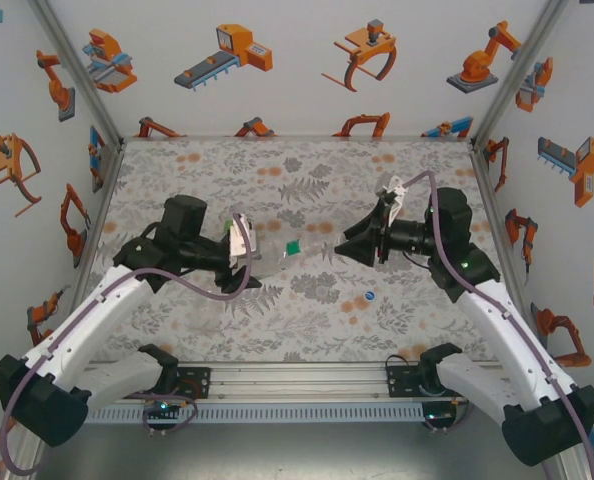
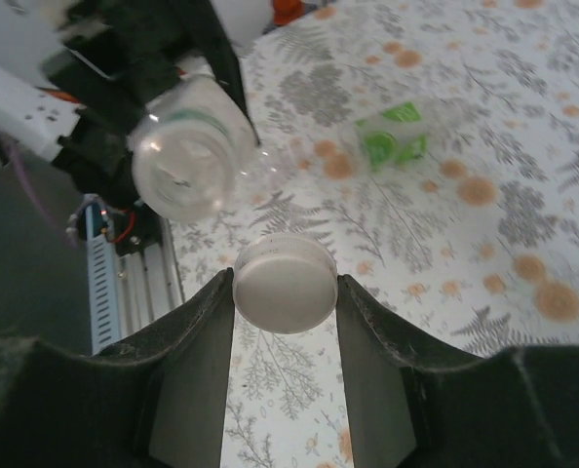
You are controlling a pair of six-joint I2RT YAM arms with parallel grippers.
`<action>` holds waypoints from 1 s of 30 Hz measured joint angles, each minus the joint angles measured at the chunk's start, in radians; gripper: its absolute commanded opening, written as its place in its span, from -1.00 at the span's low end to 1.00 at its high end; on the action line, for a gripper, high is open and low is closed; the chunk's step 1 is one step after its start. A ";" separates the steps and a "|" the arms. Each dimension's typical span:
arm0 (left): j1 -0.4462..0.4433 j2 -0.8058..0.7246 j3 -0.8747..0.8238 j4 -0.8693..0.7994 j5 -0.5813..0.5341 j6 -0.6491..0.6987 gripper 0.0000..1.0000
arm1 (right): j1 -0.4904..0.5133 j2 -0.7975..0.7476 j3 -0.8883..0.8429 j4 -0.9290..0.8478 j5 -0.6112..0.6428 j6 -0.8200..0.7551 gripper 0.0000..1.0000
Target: Screw on the bottle caps
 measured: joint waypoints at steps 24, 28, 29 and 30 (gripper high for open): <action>-0.019 -0.004 -0.003 -0.040 -0.024 0.043 -1.00 | 0.132 0.119 0.142 -0.126 -0.121 -0.238 -0.74; -0.019 -0.005 -0.003 -0.043 -0.013 0.045 -1.00 | 0.136 0.122 0.142 -0.134 -0.117 -0.251 -0.74; -0.019 -0.005 -0.003 -0.044 -0.012 0.045 -1.00 | 0.139 0.123 0.142 -0.135 -0.116 -0.253 -0.75; -0.019 -0.005 -0.003 -0.046 -0.012 0.045 -1.00 | 0.141 0.125 0.144 -0.136 -0.114 -0.256 -0.75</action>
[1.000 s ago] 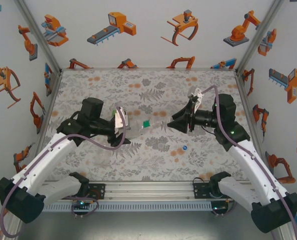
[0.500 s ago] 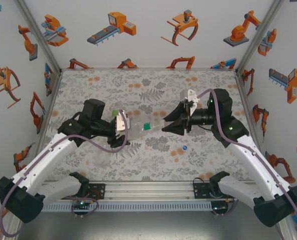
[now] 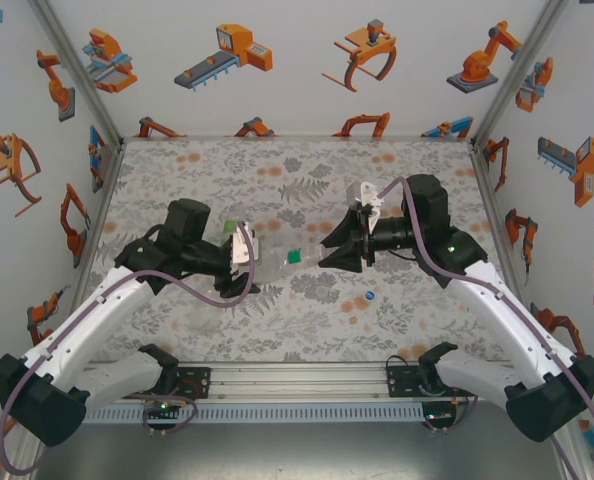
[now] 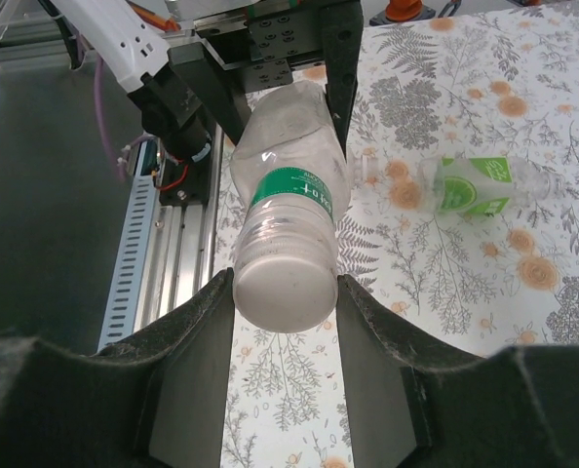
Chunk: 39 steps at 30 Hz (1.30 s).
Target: Screw on the bottle caps
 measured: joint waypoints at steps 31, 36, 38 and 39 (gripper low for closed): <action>0.002 -0.001 0.000 -0.045 0.043 0.000 -1.00 | 0.048 0.011 0.024 -0.031 0.008 -0.046 -0.85; 0.004 0.000 0.000 -0.058 0.058 0.000 -1.00 | 0.066 0.013 0.039 -0.057 0.027 -0.076 -0.89; 0.006 0.000 0.000 -0.066 0.060 0.000 -1.00 | 0.072 0.016 0.043 -0.066 0.032 -0.084 -0.90; 0.006 0.000 0.000 -0.070 0.060 0.000 -1.00 | 0.074 0.016 0.043 -0.070 0.035 -0.086 -0.91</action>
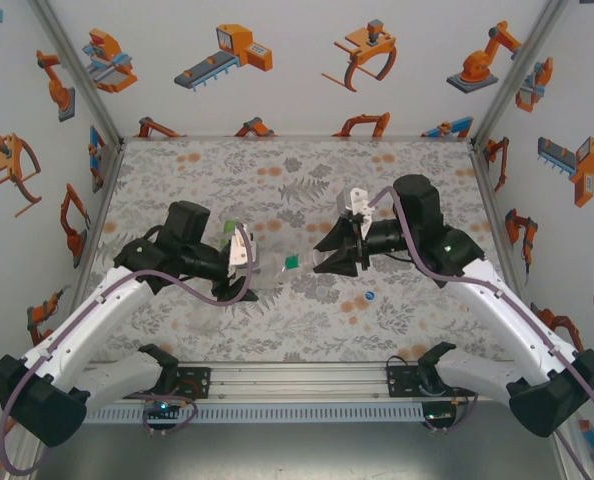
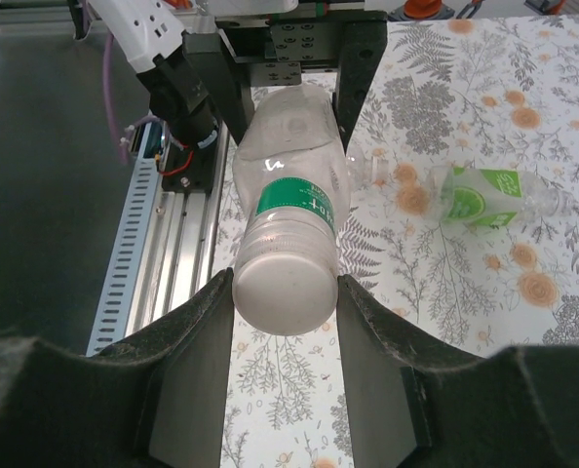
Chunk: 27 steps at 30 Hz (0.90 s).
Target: Screw on the bottle caps
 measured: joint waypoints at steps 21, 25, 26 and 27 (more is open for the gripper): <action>0.004 -0.001 0.000 0.018 0.112 0.016 -1.00 | 0.028 -0.106 -0.042 0.066 0.017 0.004 -1.00; 0.007 -0.001 0.000 0.016 0.112 0.016 -1.00 | 0.029 -0.101 -0.042 0.068 0.017 0.005 -1.00; 0.008 -0.001 0.000 0.016 0.112 0.016 -1.00 | 0.029 -0.099 -0.042 0.069 0.017 0.005 -1.00; 0.009 -0.001 0.000 0.014 0.111 0.016 -1.00 | 0.029 -0.097 -0.042 0.070 0.018 0.005 -1.00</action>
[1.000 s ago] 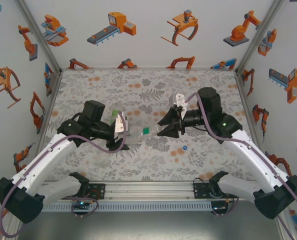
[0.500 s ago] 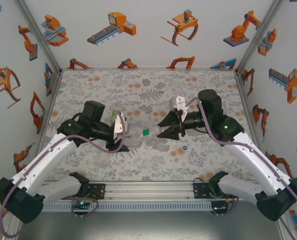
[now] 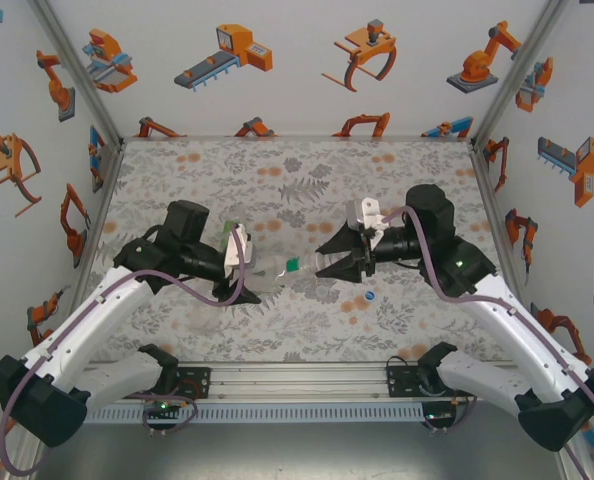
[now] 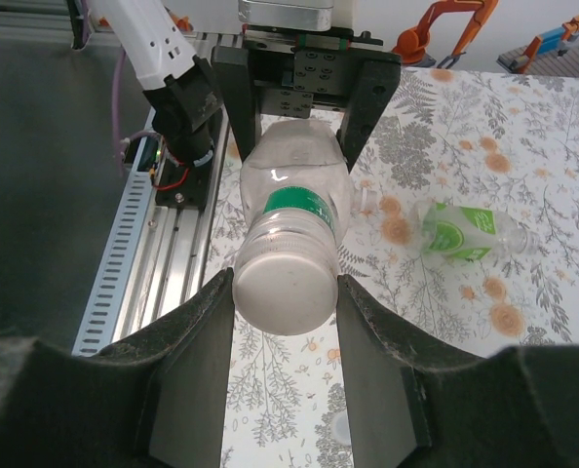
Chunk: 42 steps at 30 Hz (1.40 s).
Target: Screw on the bottle caps
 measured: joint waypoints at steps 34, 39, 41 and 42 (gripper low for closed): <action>0.016 -0.071 -0.053 0.065 -0.242 -0.064 -1.00 | 0.003 0.101 -0.099 0.220 0.320 0.991 -1.00; 0.019 -0.071 -0.061 0.070 -0.281 -0.086 -1.00 | 0.000 0.158 -0.059 0.139 0.372 1.229 -1.00; 0.019 -0.072 -0.068 0.074 -0.296 -0.090 -1.00 | -0.003 0.175 -0.052 0.114 0.378 1.311 -1.00; 0.019 -0.072 -0.070 0.076 -0.302 -0.091 -1.00 | -0.005 0.181 -0.052 0.106 0.378 1.345 -1.00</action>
